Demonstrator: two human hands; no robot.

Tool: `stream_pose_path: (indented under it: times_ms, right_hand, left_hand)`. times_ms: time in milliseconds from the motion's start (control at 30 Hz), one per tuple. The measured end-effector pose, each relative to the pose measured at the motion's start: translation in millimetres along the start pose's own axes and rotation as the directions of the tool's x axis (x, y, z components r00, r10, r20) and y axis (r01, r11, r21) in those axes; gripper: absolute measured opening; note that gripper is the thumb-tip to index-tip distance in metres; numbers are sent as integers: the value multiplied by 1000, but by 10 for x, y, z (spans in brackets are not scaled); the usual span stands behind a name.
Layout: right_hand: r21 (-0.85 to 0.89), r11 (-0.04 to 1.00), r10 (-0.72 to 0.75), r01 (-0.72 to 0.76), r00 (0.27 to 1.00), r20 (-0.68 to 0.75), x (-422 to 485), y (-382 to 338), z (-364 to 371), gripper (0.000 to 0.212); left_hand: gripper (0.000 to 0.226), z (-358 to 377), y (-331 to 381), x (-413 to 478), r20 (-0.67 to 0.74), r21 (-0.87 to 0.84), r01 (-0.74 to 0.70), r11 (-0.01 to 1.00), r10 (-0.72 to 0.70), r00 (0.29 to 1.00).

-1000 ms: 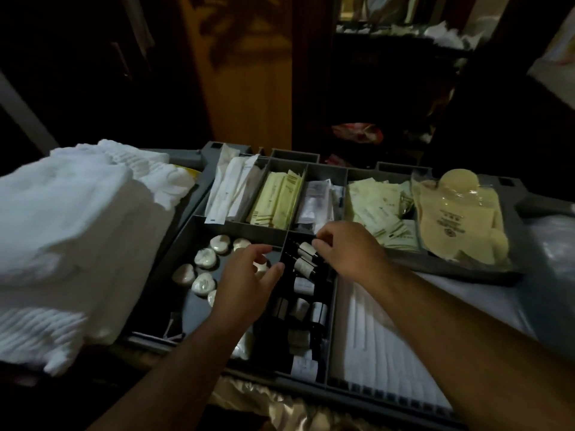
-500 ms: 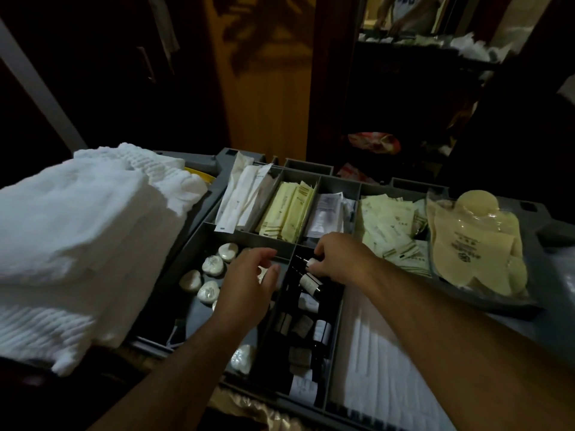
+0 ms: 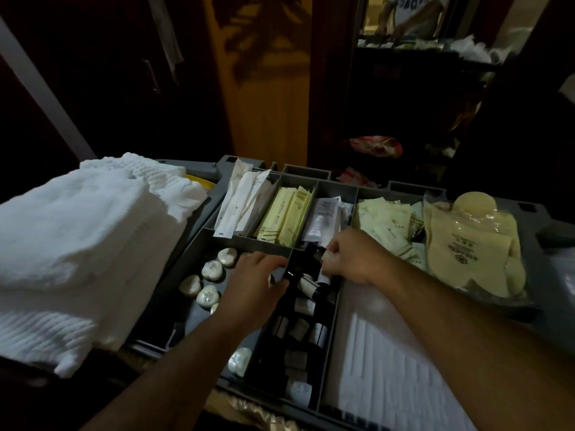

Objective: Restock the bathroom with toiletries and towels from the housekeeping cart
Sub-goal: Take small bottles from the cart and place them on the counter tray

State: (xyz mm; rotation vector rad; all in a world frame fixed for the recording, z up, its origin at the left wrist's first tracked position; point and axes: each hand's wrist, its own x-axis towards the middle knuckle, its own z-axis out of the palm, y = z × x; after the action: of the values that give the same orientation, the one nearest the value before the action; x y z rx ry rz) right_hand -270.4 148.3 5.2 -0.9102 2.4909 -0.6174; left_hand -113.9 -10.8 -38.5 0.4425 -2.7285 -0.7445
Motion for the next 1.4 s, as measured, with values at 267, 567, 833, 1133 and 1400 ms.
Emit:
stream_pose_path:
  times_ms: [267,567,833,1133,1400]
  right_hand:
    - [195,981,31,2,985,-168,-254,277,36,16]
    - [401,916,107,7,959,-261,-443,362,162,7]
    - [703,709,215,49,935,-282,-538,222,165,12]
    - [925,375,299,67,935,-189,-570,95,403,33]
    - [966,247,339,73,928,-156,-670,113,503,22]
  left_hand:
    - [60,-15,151,314,385,404,-200,893,33,922]
    - [45,17,141,307,281,270,-161,949,82,956]
    - [23,-174,377,177,141,-569,205,796,-151,978]
    - [26,-197,368,64,327,-936,351,25,-306,894]
    - [30,-236,279,-117,500,-864,458,-210,-238,833]
